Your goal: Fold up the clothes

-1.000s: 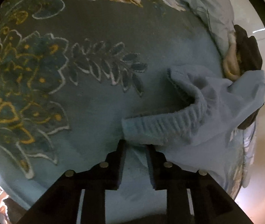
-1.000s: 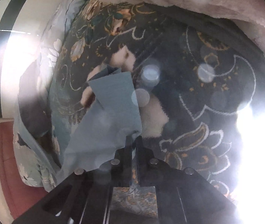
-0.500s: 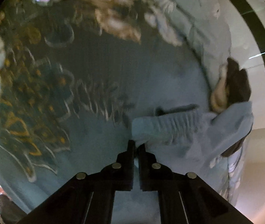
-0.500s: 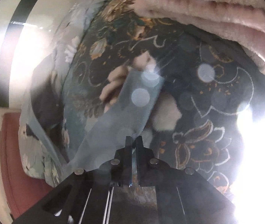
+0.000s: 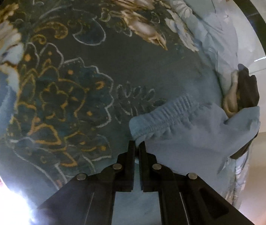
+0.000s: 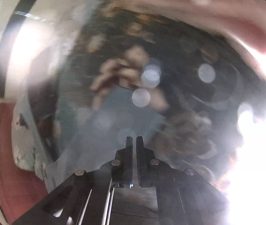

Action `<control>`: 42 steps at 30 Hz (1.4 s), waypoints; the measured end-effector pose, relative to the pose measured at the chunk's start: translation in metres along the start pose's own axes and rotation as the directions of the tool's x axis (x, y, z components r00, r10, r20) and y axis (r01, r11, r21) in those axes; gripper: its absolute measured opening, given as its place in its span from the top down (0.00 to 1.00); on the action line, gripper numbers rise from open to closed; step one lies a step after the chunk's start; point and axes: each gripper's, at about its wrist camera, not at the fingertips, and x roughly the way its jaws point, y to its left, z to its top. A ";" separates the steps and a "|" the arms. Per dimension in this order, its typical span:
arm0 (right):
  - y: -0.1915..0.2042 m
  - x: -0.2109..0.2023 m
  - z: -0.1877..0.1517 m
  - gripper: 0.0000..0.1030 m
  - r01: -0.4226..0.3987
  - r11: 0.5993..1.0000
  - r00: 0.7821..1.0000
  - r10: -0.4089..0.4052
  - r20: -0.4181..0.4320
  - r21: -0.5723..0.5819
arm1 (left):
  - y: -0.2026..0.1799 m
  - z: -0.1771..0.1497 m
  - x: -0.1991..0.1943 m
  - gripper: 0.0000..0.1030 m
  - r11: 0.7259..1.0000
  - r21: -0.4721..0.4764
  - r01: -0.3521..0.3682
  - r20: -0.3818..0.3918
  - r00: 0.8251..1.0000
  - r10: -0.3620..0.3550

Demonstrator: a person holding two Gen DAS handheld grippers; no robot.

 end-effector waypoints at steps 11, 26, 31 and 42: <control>0.228 0.099 0.054 0.95 -0.135 0.920 0.988 0.095 -0.122 -0.369 | -0.013 0.019 -0.032 0.55 0.994 0.105 0.004 -0.021 1.000 -0.001; 0.480 0.252 0.141 0.54 -0.219 0.856 0.976 0.197 -0.098 -0.468 | -0.047 0.065 0.038 0.41 0.992 -0.010 0.122 -0.093 0.988 -0.122; 0.507 0.269 0.153 0.54 -0.169 0.856 0.985 0.168 -0.046 -0.489 | -0.051 0.067 0.043 0.41 0.988 -0.023 0.152 -0.101 0.983 -0.154; 0.535 0.230 0.156 0.98 -0.174 0.809 0.982 0.188 -0.034 -0.561 | -0.059 0.066 0.046 0.84 0.986 -0.035 0.160 -0.094 0.982 -0.163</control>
